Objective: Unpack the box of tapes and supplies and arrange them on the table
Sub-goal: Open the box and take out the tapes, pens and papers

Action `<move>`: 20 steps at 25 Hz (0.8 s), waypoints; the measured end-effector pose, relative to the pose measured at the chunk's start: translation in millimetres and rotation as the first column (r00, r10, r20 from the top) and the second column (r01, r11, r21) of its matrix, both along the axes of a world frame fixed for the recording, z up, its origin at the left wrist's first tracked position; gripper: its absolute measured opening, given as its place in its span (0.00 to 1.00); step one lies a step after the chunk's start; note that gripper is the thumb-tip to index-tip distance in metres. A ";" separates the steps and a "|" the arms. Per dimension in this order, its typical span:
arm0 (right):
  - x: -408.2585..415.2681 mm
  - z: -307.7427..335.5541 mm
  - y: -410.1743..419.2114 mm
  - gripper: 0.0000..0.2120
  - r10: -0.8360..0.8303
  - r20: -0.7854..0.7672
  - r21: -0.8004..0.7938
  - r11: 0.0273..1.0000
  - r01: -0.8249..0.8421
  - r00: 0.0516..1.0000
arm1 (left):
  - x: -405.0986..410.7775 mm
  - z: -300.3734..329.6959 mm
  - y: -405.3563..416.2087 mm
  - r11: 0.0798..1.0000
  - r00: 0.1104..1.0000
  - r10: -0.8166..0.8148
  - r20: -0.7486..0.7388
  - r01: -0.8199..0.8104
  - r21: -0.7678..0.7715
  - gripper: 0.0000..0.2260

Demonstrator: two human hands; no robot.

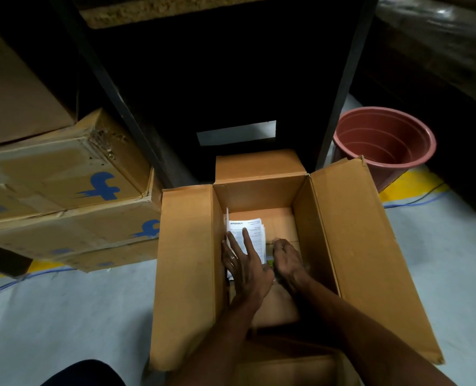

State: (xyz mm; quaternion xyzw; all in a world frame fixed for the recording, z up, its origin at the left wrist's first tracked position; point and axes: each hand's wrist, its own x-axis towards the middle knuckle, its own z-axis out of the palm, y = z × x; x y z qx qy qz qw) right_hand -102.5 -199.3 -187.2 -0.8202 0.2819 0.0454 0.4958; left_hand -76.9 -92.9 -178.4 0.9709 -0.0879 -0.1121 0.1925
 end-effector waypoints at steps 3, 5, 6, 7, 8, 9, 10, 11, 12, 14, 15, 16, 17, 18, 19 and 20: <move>4.8 1.4 -1.6 0.22 -0.074 -0.043 0.031 0.997 0.076 0.996 | -6.0 3.9 1.8 0.994 1.000 -0.017 0.026 0.019 -0.106 0.45; 11.8 3.7 0.7 0.26 -0.181 -0.072 0.090 0.978 0.187 0.981 | -7.6 2.0 5.6 0.983 0.999 -0.021 0.032 0.026 -0.182 0.43; 16.0 1.7 1.0 0.29 -0.209 -0.079 0.115 0.969 0.217 0.975 | -7.0 0.7 7.6 0.980 1.000 -0.014 -0.003 0.013 -0.201 0.43; 19.5 -1.3 0.9 0.30 -0.217 -0.092 0.136 0.964 0.228 0.972 | -6.0 -2.1 10.1 0.979 0.998 -0.009 -0.055 -0.002 -0.203 0.43; 21.9 -5.3 0.4 0.32 -0.202 -0.101 0.141 0.966 0.215 0.974 | -5.7 -4.0 13.0 0.981 0.994 -0.010 -0.105 -0.011 -0.196 0.43; 24.5 -9.6 0.0 0.32 -0.178 -0.108 0.149 0.970 0.193 0.978 | -6.3 -6.6 16.4 0.983 0.989 -0.023 -0.143 -0.003 -0.182 0.42; 27.2 -12.0 -0.1 0.33 -0.158 -0.112 0.152 0.973 0.174 0.981 | -7.6 -9.3 20.0 0.985 0.985 -0.052 -0.165 0.024 -0.168 0.42; 30.6 -13.7 0.4 0.34 -0.142 -0.114 0.158 0.975 0.159 0.983 | -8.9 -12.4 23.4 0.986 0.981 -0.087 -0.176 0.059 -0.157 0.41; 33.3 -16.1 1.8 0.35 -0.130 -0.116 0.160 0.976 0.147 0.985 | -10.4 -15.8 26.7 0.985 0.974 -0.120 -0.191 0.093 -0.146 0.42; 36.5 -21.2 5.7 0.34 -0.129 -0.133 0.185 0.971 0.152 0.983 | -11.7 -21.8 30.6 0.983 0.961 -0.160 -0.224 0.134 -0.128 0.42; 37.2 -25.9 8.2 0.31 -0.130 -0.139 0.204 0.966 0.157 0.982 | -11.7 -23.4 31.4 0.983 0.956 -0.167 -0.241 0.142 -0.118 0.42; 37.5 -29.6 10.9 0.29 -0.128 -0.137 0.214 0.964 0.155 0.982 | -12.2 -24.1 31.6 0.983 0.951 -0.171 -0.258 0.145 -0.116 0.42; 38.1 -31.9 13.2 0.27 -0.131 -0.129 0.214 0.964 0.156 0.983 | -13.0 -24.6 31.4 0.982 0.948 -0.174 -0.267 0.145 -0.125 0.42; 38.3 -31.8 15.3 0.26 -0.136 -0.112 0.216 0.963 0.158 0.984 | -15.0 -24.2 31.2 0.980 0.947 -0.171 -0.273 0.135 -0.147 0.42; 39.1 -34.0 15.8 0.25 -0.146 -0.090 0.218 0.962 0.162 0.985 | -17.4 -24.1 30.4 0.978 0.947 -0.161 -0.277 0.115 -0.174 0.42; 39.7 -32.2 16.9 0.23 -0.151 -0.070 0.216 0.963 0.163 0.986 | -19.5 -22.9 29.9 0.975 0.949 -0.149 -0.277 0.093 -0.203 0.42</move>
